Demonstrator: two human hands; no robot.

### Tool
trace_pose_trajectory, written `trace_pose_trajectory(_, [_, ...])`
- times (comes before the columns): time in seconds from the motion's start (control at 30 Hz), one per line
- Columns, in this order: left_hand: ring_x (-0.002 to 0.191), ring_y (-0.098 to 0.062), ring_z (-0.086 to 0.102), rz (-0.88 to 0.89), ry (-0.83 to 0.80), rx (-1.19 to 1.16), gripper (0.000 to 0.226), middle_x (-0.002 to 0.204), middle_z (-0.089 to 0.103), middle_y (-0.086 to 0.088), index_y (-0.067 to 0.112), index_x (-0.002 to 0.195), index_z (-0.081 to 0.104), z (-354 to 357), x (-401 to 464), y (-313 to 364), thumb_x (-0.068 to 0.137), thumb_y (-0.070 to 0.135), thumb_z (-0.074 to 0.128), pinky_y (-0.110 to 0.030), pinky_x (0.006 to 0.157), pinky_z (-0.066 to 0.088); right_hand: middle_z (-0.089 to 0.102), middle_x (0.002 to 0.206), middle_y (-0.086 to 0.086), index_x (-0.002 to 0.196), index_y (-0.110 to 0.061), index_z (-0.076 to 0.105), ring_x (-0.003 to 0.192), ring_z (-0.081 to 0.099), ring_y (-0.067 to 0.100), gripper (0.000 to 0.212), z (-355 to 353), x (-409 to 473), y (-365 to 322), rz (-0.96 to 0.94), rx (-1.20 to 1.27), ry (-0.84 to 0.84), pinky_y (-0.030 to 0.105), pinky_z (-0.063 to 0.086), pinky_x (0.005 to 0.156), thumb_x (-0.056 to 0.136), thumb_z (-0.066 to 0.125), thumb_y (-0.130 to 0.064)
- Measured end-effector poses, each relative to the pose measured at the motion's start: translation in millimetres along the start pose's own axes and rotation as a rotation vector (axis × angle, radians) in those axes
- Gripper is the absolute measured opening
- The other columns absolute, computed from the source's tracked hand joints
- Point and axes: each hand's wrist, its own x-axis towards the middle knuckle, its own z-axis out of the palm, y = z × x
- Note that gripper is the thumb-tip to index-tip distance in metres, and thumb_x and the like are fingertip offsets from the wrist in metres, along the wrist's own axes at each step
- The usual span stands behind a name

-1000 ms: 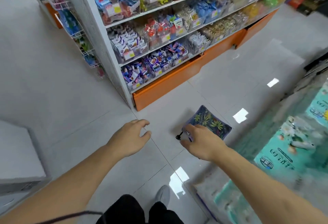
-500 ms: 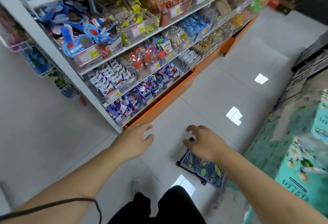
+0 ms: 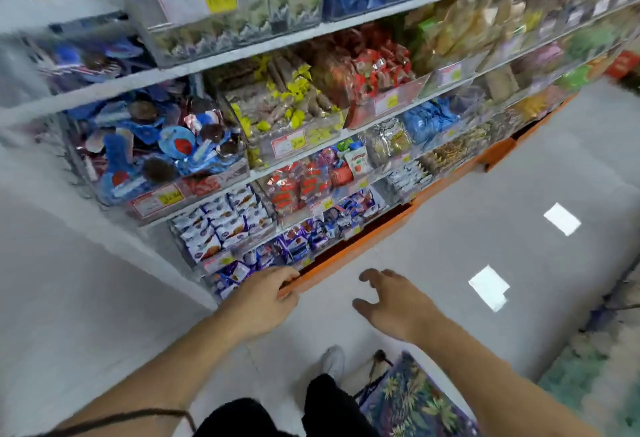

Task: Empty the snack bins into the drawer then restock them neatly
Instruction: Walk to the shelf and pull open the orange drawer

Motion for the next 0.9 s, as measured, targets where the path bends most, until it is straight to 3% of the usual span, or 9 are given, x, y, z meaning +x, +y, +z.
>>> trace_pose_trajectory(0.2, [0.099,-0.003,0.061,-0.105,0.096,-0.067,0.032,0.120,0.061,0.020,0.038,0.132,0.059,-11,33,-5,0.102,0.047,0.055,-0.033,0.088,0.056,0.052,0.143,-0.003,0.149,-0.034,0.044,0.122,0.058,0.020,0.057,-40,72,-9,-0.086,-0.073,-0.059,0.038,0.052,0.102,0.099,0.055,-0.058])
trace_pose_trajectory(0.4, [0.118,-0.008,0.058,-0.153,0.128,-0.135,0.041,0.139,0.057,0.014,0.033,0.143,0.054,-3,64,-26,0.104,0.047,0.054,-0.031,0.097,0.050,0.053,0.141,-0.006,0.148,-0.035,0.046,0.113,0.062,0.016,0.058,-40,129,-17,-0.121,-0.092,-0.108,0.040,0.054,0.101,0.096,0.058,-0.058])
trace_pose_trajectory(0.47, [0.114,-0.009,0.061,-0.182,0.151,-0.167,0.039,0.133,0.060,0.015,0.033,0.140,0.056,7,74,-29,0.103,0.045,0.055,-0.034,0.096,0.052,0.053,0.141,-0.007,0.147,-0.036,0.047,0.114,0.062,0.014,0.058,-37,146,-14,-0.128,-0.086,-0.143,0.040,0.054,0.101,0.095,0.060,-0.057])
trace_pose_trajectory(0.57, [0.097,-0.005,0.064,-0.222,0.186,-0.208,0.033,0.117,0.065,0.017,0.034,0.132,0.060,33,97,-34,0.101,0.045,0.057,-0.036,0.089,0.055,0.053,0.142,-0.007,0.146,-0.036,0.048,0.116,0.063,0.014,0.057,-31,181,1,-0.177,-0.103,-0.209,0.041,0.054,0.102,0.094,0.060,-0.056])
trace_pose_trajectory(0.63, [0.104,-0.004,0.062,-0.265,0.213,-0.243,0.035,0.121,0.064,0.017,0.036,0.132,0.060,55,118,-39,0.100,0.049,0.057,-0.034,0.091,0.055,0.053,0.143,-0.007,0.147,-0.036,0.048,0.121,0.060,0.013,0.057,-24,213,16,-0.225,-0.135,-0.255,0.040,0.053,0.103,0.095,0.060,-0.056])
trace_pose_trajectory(0.7, [0.112,-0.004,0.061,-0.311,0.270,-0.276,0.038,0.128,0.063,0.017,0.038,0.134,0.058,84,142,-47,0.099,0.053,0.057,-0.032,0.093,0.053,0.053,0.143,-0.008,0.147,-0.035,0.048,0.114,0.063,0.012,0.057,-11,247,35,-0.272,-0.164,-0.284,0.039,0.055,0.099,0.096,0.060,-0.055])
trace_pose_trajectory(0.9, [0.116,-0.004,0.060,-0.446,0.430,-0.425,0.038,0.129,0.065,0.015,0.036,0.135,0.060,192,212,-72,0.098,0.044,0.062,-0.036,0.096,0.054,0.053,0.141,-0.010,0.146,-0.034,0.048,0.104,0.064,0.009,0.055,61,340,92,-0.398,-0.213,-0.346,0.035,0.057,0.091,0.096,0.060,-0.055])
